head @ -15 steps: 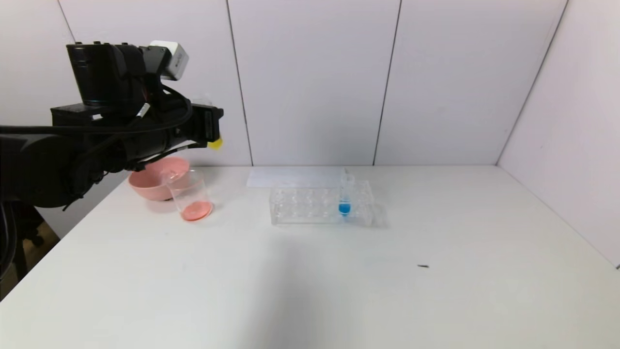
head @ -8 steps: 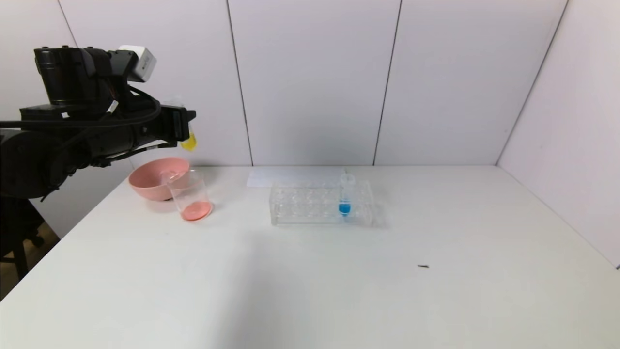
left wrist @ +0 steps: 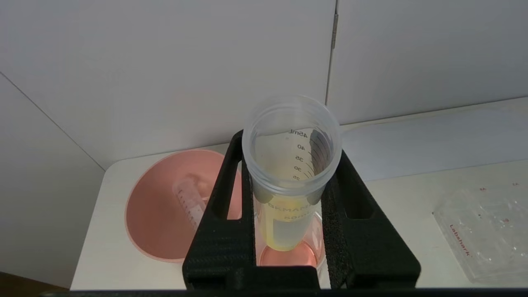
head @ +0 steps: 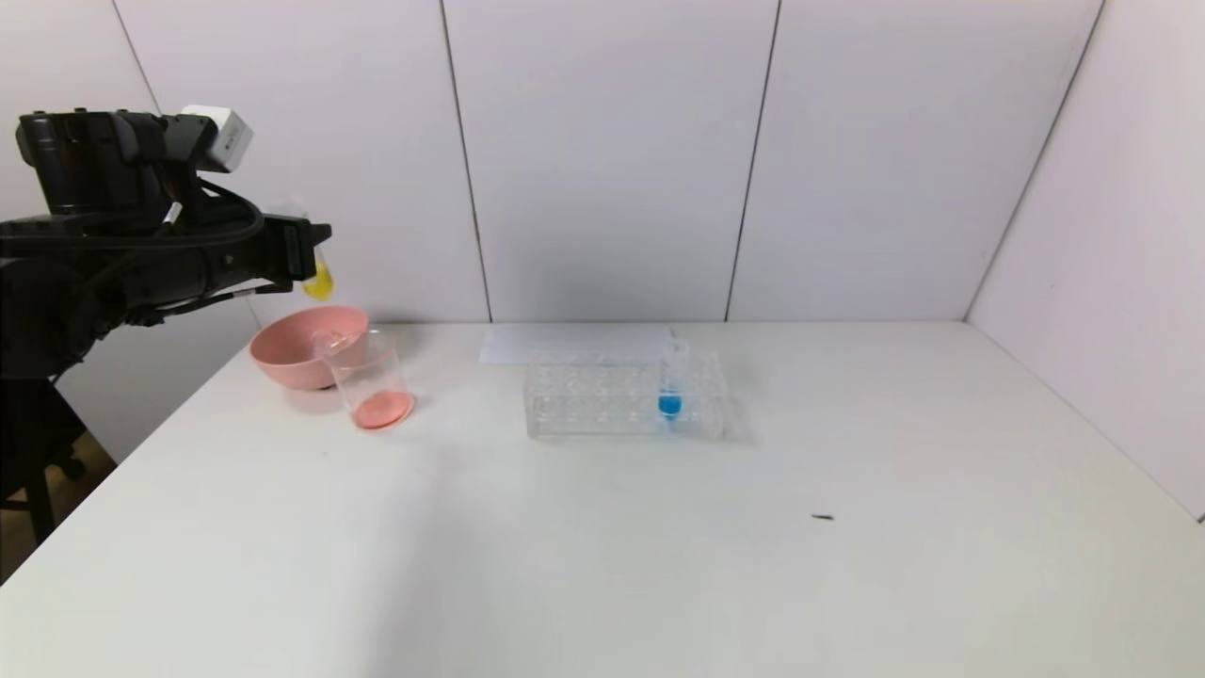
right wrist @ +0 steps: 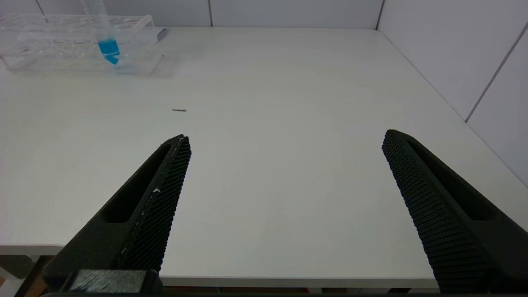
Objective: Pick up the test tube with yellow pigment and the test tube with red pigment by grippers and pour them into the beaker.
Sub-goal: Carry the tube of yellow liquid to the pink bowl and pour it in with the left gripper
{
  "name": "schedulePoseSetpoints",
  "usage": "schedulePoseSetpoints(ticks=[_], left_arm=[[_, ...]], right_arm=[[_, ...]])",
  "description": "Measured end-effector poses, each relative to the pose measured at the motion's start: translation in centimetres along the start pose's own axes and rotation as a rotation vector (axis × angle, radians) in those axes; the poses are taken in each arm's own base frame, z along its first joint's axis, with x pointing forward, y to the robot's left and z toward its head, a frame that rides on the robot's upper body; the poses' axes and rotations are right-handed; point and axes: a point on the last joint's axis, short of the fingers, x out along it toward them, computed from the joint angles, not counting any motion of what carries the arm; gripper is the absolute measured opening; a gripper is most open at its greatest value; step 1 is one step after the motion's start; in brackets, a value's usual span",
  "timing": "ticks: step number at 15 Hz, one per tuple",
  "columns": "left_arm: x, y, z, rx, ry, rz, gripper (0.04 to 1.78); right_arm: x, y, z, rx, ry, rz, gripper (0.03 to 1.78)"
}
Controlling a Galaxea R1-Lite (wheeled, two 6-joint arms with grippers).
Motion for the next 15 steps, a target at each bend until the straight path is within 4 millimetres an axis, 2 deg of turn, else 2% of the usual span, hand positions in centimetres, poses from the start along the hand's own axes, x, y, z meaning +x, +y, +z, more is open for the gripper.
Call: schedulePoseSetpoints(ticks=[3, 10, 15], left_arm=[[0.2, 1.9, -0.5, 0.004, 0.012, 0.019, 0.47], [0.6, 4.9, -2.1, 0.016, 0.057, 0.052, 0.47], [0.6, 6.4, -3.4, 0.000, 0.108, -0.016, 0.47]], right_arm=[[0.0, 0.0, 0.0, 0.000, 0.000, 0.000, 1.70], [0.0, 0.0, 0.0, 0.000, 0.000, 0.000, 1.70], [0.0, 0.0, 0.0, 0.000, 0.000, 0.000, 1.70]])
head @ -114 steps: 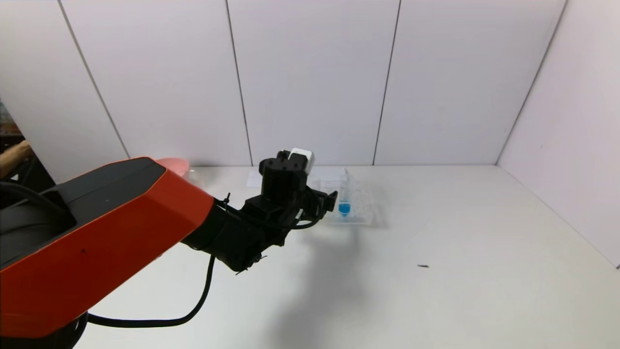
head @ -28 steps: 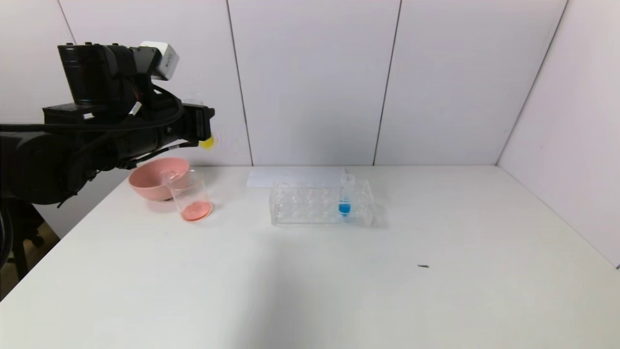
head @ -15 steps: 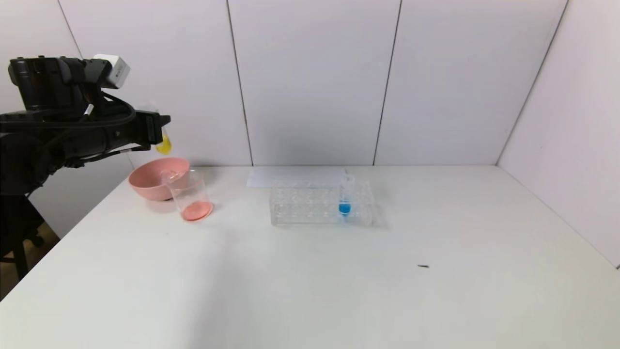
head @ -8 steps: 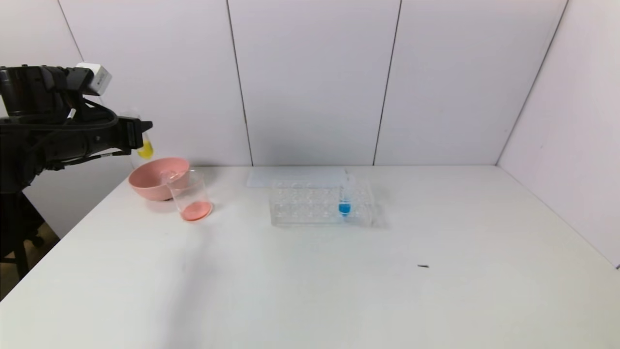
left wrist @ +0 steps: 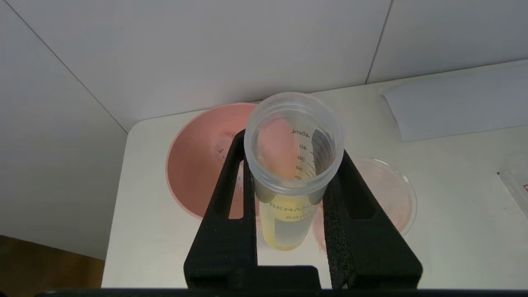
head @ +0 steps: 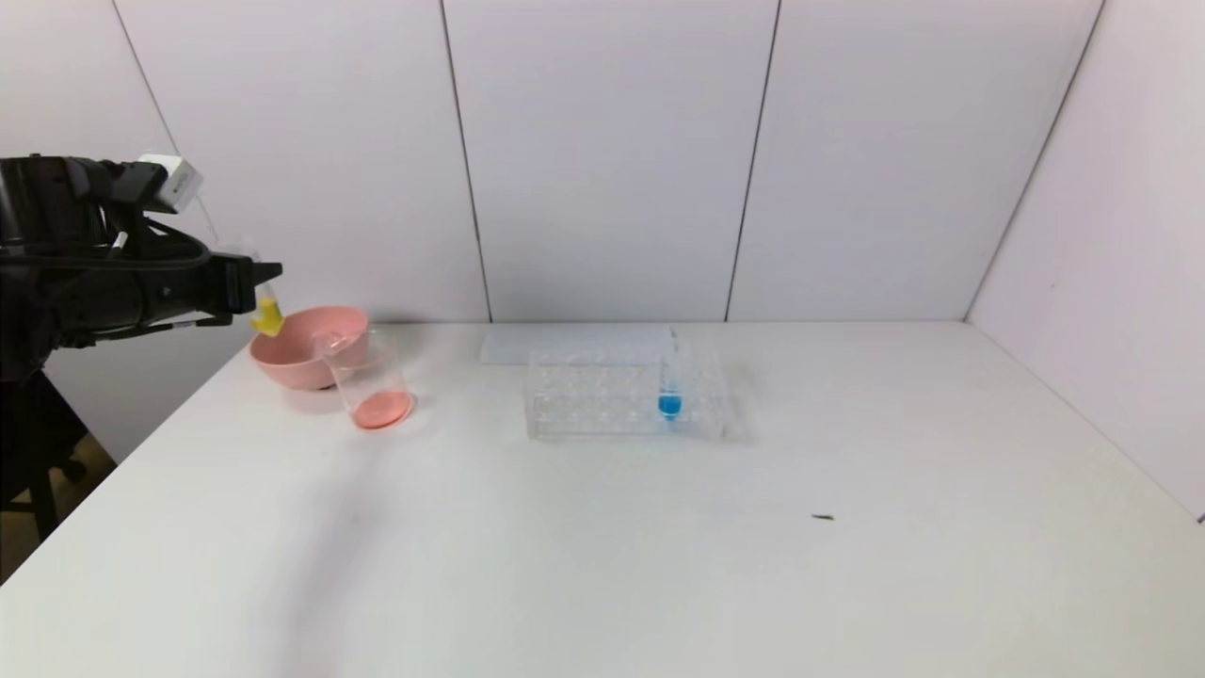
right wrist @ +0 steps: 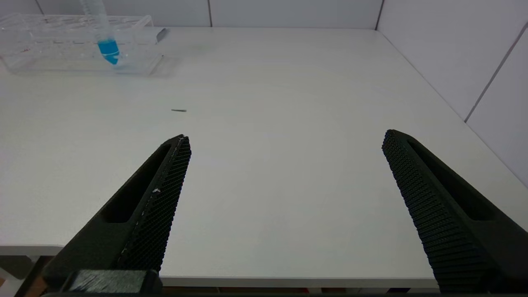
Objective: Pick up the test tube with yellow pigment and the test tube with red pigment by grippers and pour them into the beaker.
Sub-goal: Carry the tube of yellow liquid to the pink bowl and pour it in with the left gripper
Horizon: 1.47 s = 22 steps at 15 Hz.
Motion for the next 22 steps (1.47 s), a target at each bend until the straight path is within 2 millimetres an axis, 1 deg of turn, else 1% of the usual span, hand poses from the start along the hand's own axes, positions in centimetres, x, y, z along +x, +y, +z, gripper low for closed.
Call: schedulePoseSetpoints(ticks=[4, 8, 13, 22], left_arm=[[0.4, 0.9, -0.8, 0.063, 0.022, 0.011, 0.47], [0.6, 1.7, -1.5, 0.098, 0.068, -0.031, 0.47], [1.1, 3.1, -2.5, 0.223, 0.113, -0.038, 0.47], [2.0, 3.7, -2.8, 0.276, 0.145, -0.052, 0.47]], right_arm=[[0.0, 0.0, 0.0, 0.000, 0.000, 0.001, 1.70], [0.0, 0.0, 0.0, 0.000, 0.000, 0.000, 1.70], [0.0, 0.0, 0.0, 0.000, 0.000, 0.000, 1.70], [0.0, 0.0, 0.0, 0.000, 0.000, 0.000, 1.70]])
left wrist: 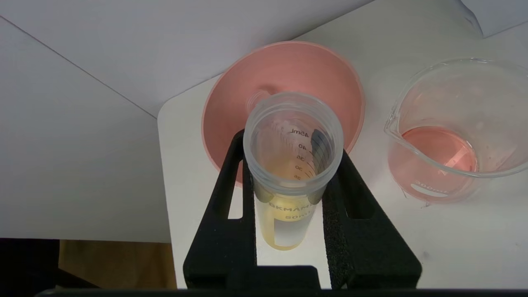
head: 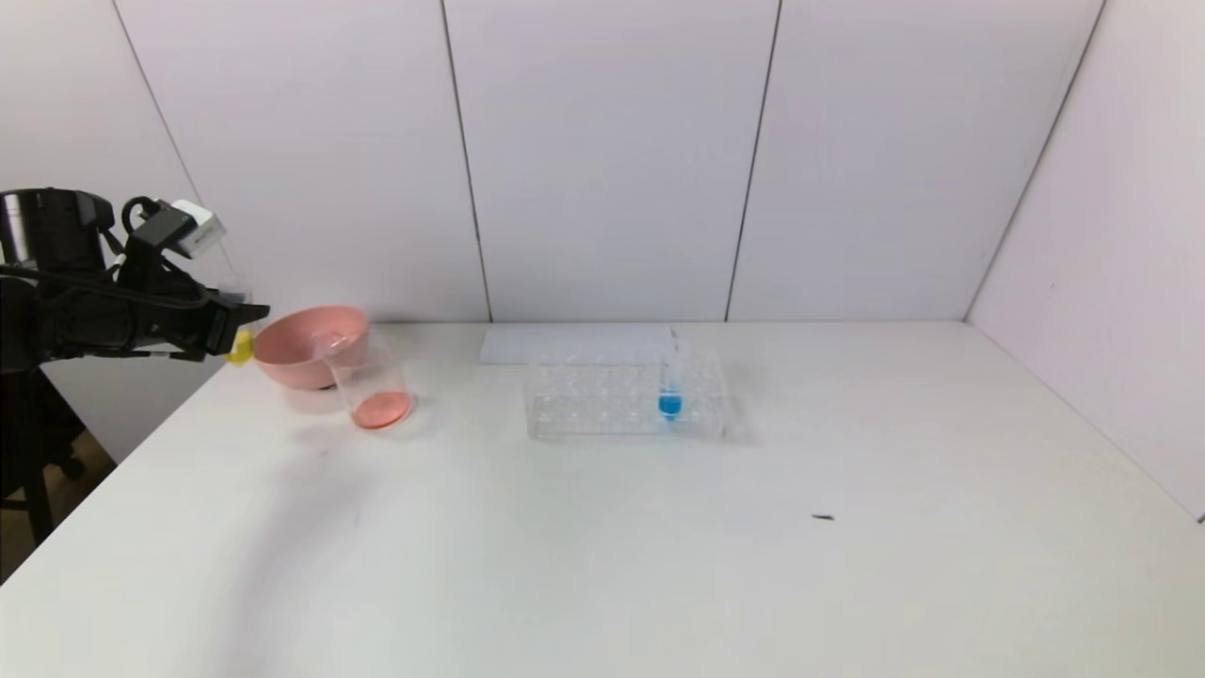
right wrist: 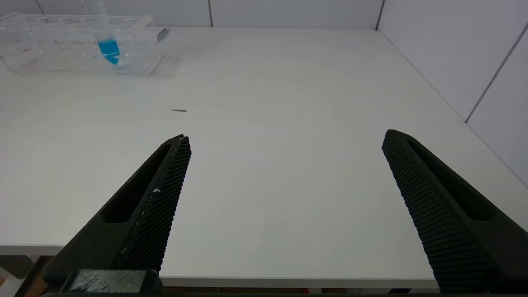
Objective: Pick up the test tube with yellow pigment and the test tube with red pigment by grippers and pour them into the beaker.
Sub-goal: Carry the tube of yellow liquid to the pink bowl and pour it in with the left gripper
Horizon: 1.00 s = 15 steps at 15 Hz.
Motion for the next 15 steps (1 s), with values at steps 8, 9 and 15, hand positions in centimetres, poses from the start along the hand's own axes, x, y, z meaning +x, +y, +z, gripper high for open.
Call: schedulePoseSetpoints(ticks=[8, 9, 15], left_arm=[[0.2, 0.0, 0.2, 0.030, 0.040, -0.048, 0.47], [0.2, -0.1, 0.2, 0.031, 0.048, -0.056, 0.47], [0.3, -1.0, 1.2, 0.093, 0.057, -0.102, 0.47]], right_arm=[[0.0, 0.0, 0.0, 0.000, 0.000, 0.000, 1.70], [0.0, 0.0, 0.0, 0.000, 0.000, 0.000, 1.70], [0.0, 0.0, 0.0, 0.000, 0.000, 0.000, 1.70]])
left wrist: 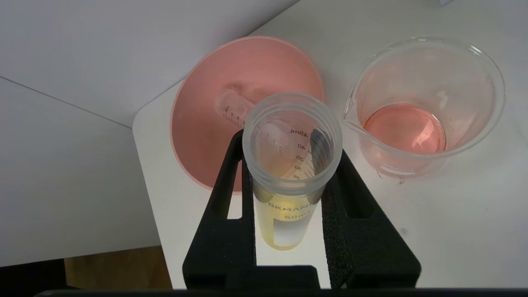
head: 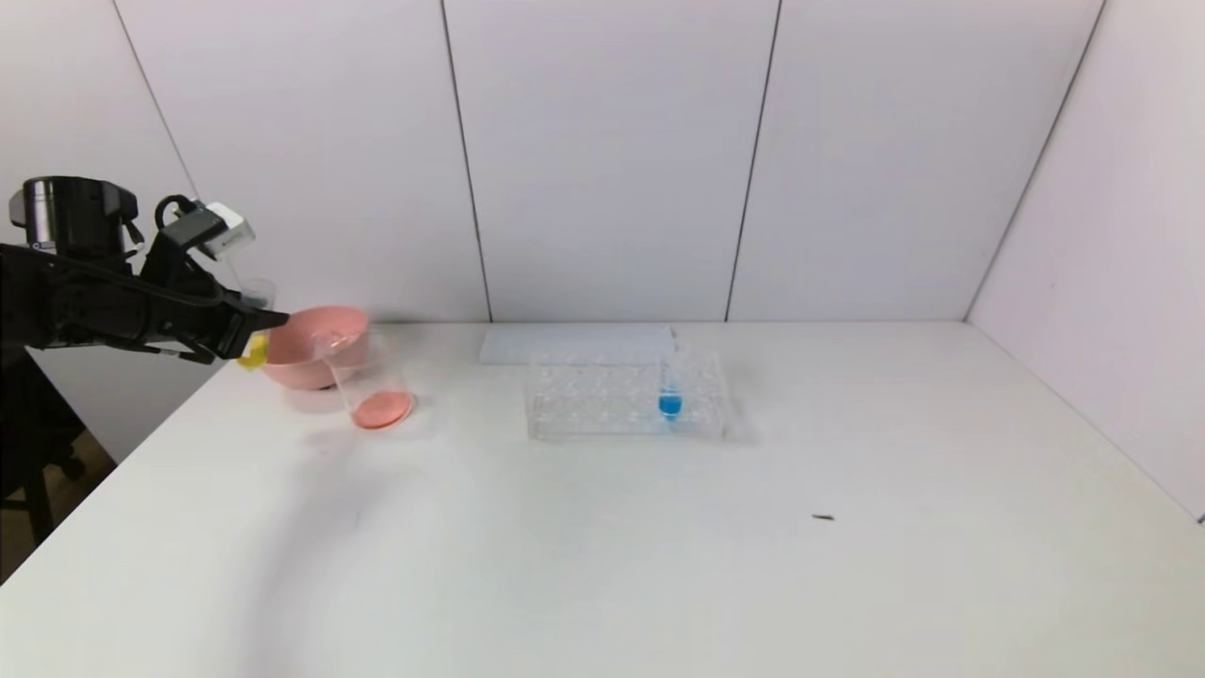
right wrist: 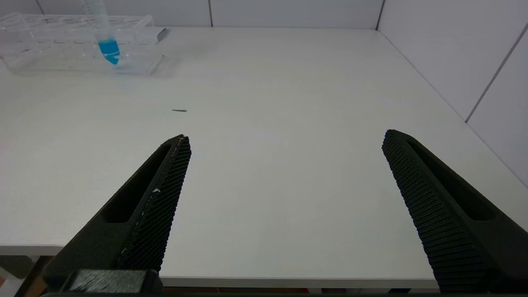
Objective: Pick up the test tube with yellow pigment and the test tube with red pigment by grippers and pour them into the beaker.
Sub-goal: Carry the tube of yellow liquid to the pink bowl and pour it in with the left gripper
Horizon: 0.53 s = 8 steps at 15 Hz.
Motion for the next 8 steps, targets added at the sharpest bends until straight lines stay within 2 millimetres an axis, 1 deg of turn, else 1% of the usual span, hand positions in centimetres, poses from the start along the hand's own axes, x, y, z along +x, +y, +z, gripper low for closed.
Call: schedulePoseSetpoints(ticks=[8], left_arm=[[-0.62, 0.09, 1.08, 0.097, 0.059, -0.113, 0.47]], right_arm=[[0.00, 0.00, 0.00, 0.000, 0.000, 0.000, 1.70]])
